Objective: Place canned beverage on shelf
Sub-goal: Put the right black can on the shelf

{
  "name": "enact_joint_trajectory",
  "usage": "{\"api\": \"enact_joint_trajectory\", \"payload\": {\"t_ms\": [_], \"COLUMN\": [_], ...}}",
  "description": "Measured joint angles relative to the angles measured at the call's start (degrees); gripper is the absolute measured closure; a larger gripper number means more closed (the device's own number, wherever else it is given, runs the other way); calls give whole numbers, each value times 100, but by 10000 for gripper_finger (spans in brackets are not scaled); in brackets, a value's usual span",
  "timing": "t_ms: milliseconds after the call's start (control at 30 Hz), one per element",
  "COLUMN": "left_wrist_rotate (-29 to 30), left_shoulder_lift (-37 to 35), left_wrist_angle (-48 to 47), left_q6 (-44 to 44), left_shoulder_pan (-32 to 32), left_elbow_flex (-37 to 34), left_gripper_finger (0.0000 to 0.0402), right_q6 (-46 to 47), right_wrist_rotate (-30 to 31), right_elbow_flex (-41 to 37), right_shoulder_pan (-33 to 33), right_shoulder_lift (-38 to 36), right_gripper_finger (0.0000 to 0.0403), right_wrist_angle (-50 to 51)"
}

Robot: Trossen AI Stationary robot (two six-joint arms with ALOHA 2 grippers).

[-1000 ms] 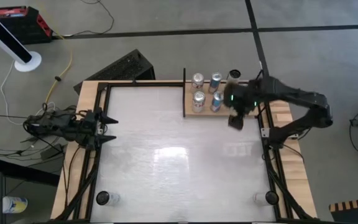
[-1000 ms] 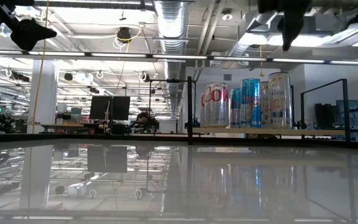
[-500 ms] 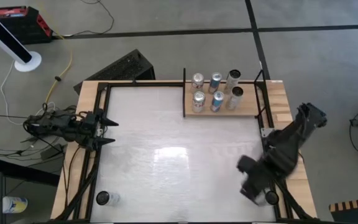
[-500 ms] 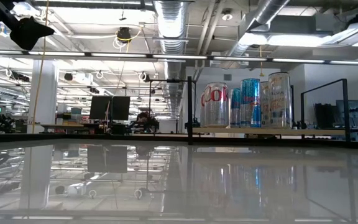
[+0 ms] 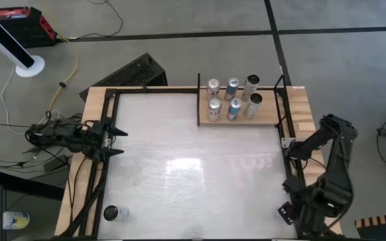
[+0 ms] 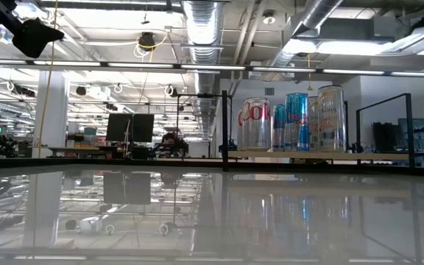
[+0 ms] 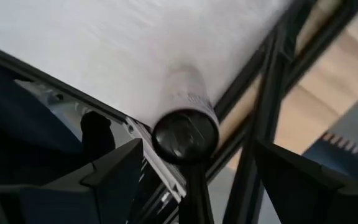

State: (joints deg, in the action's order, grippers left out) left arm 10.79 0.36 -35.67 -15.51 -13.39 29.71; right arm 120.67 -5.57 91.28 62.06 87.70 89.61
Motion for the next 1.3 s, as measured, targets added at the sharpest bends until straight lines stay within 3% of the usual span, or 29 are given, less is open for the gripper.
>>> {"api": "enact_joint_trajectory", "payload": {"t_ms": [133,833,1300], "left_wrist_rotate": [0,4,6], "left_shoulder_lift": [0,0,0], "left_wrist_angle": [5,8,8], "left_q6": [0,-4,-9], "left_shoulder_pan": [0,-1,-1], "left_elbow_flex": [0,-2,-2], "left_gripper_finger": [45,45,45], "right_q6": [439,551,537], "right_wrist_rotate": [-211,-233,-597], "right_elbow_flex": [0,0,-94], "right_shoulder_pan": [160,-187,-32], "right_shoulder_lift": [87,166,421], "right_gripper_finger": [72,72,72], "right_wrist_angle": [-83,-689,-691]}}
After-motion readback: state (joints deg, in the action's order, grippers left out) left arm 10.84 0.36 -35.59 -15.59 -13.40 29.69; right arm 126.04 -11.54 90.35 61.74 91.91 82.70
